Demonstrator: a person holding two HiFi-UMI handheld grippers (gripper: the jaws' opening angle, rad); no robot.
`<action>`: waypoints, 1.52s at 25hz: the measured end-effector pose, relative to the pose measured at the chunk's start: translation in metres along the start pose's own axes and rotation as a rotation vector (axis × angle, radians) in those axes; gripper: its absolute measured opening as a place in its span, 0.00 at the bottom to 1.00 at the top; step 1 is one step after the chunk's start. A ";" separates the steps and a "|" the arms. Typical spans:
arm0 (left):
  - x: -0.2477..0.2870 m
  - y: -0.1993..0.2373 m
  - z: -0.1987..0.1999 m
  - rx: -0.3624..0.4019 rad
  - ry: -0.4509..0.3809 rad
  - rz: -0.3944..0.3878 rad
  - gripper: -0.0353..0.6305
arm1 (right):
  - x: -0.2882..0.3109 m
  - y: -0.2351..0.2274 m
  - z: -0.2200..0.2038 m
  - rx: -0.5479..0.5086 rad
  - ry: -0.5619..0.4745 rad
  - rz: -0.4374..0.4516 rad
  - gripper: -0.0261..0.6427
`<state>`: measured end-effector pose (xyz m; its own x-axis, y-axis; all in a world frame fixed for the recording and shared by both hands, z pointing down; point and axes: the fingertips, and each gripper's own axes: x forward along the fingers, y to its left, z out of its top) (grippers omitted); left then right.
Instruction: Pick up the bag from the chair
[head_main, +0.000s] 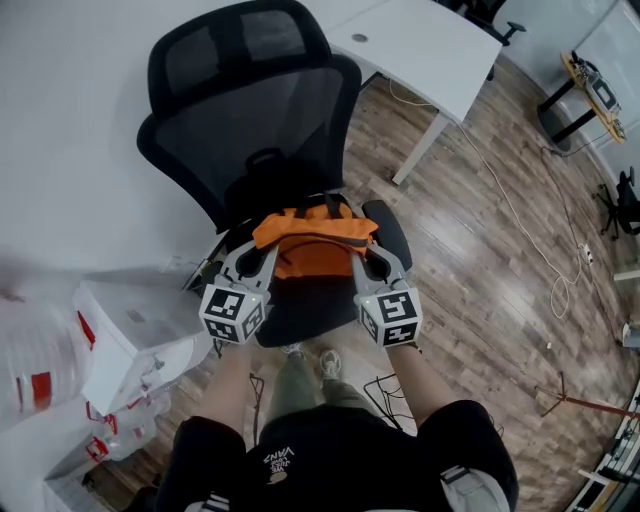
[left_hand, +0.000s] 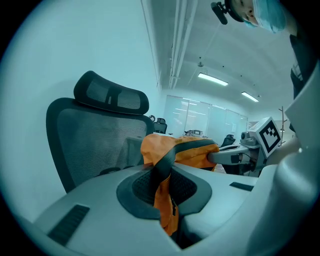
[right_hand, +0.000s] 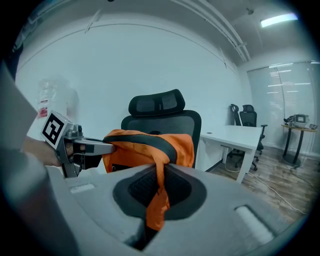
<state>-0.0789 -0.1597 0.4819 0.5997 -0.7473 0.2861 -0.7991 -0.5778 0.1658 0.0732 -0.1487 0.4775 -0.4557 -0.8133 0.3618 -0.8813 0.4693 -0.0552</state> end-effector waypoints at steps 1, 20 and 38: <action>-0.002 -0.003 0.005 0.006 -0.005 -0.002 0.11 | -0.004 0.000 0.004 -0.003 -0.005 -0.001 0.05; -0.034 -0.045 0.081 0.106 -0.089 -0.018 0.11 | -0.062 0.002 0.072 -0.049 -0.116 -0.005 0.05; -0.063 -0.076 0.127 0.150 -0.163 -0.053 0.11 | -0.112 0.009 0.114 -0.069 -0.205 -0.026 0.05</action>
<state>-0.0504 -0.1108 0.3312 0.6490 -0.7509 0.1226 -0.7587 -0.6507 0.0309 0.1018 -0.0928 0.3307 -0.4551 -0.8750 0.1650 -0.8856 0.4640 0.0180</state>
